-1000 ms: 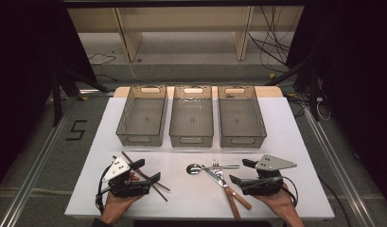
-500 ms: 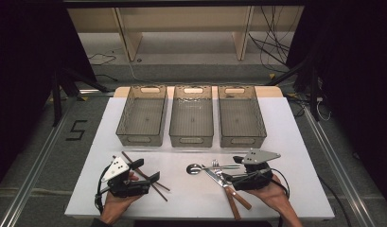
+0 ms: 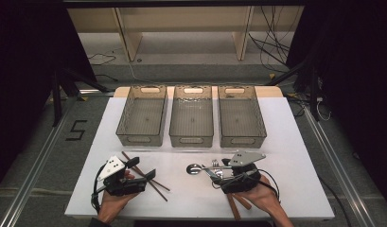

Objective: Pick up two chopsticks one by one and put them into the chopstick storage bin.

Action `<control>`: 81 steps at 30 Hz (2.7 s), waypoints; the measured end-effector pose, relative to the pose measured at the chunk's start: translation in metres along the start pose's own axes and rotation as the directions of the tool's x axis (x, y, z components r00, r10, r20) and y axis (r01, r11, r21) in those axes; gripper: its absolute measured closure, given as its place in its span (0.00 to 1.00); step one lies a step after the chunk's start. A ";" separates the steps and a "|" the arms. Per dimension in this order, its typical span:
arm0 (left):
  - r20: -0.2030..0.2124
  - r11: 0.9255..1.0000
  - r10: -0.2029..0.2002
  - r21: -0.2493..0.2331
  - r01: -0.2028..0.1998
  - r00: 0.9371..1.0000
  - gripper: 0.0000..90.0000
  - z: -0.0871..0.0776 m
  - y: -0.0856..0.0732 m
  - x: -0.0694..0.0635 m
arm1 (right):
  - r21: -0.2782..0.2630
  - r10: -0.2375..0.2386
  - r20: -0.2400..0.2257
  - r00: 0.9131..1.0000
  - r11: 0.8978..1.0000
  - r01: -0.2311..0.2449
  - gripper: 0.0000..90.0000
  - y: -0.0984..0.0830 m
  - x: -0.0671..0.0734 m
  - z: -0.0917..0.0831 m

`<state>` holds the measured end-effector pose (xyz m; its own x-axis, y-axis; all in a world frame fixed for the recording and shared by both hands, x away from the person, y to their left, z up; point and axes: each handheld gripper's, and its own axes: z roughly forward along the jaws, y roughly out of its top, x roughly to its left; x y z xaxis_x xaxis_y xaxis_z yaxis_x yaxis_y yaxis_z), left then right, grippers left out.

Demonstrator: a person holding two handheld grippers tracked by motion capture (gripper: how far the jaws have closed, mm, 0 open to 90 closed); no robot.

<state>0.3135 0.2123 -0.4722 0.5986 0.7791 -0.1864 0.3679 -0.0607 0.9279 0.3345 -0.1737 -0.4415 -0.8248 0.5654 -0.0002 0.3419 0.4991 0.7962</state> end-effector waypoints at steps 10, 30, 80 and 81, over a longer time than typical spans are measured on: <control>-0.052 0.999 -0.034 -0.023 0.033 0.998 0.17 -0.008 0.001 0.012 | 0.004 0.019 -0.017 1.000 1.000 -0.019 0.34 0.005 0.016 0.010; -0.111 0.995 -0.077 -0.067 0.069 0.991 0.17 -0.015 0.001 0.015 | 0.059 0.023 -0.121 0.992 0.998 -0.016 0.59 0.041 0.075 0.089; -0.162 0.984 -0.155 -0.110 0.138 0.975 0.17 -0.021 0.003 0.019 | 0.107 -0.009 -0.114 0.993 0.994 0.021 0.96 0.045 0.093 0.118; -0.165 0.981 -0.169 -0.119 0.150 0.972 0.17 -0.021 0.004 0.019 | 0.099 -0.012 -0.114 0.993 0.995 0.024 0.96 0.045 0.092 0.116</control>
<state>0.3110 0.2401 -0.4654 0.4025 0.8701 -0.2844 0.3664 0.1316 0.9211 0.3268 -0.0230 -0.4761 -0.8749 0.4808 0.0586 0.3651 0.5750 0.7322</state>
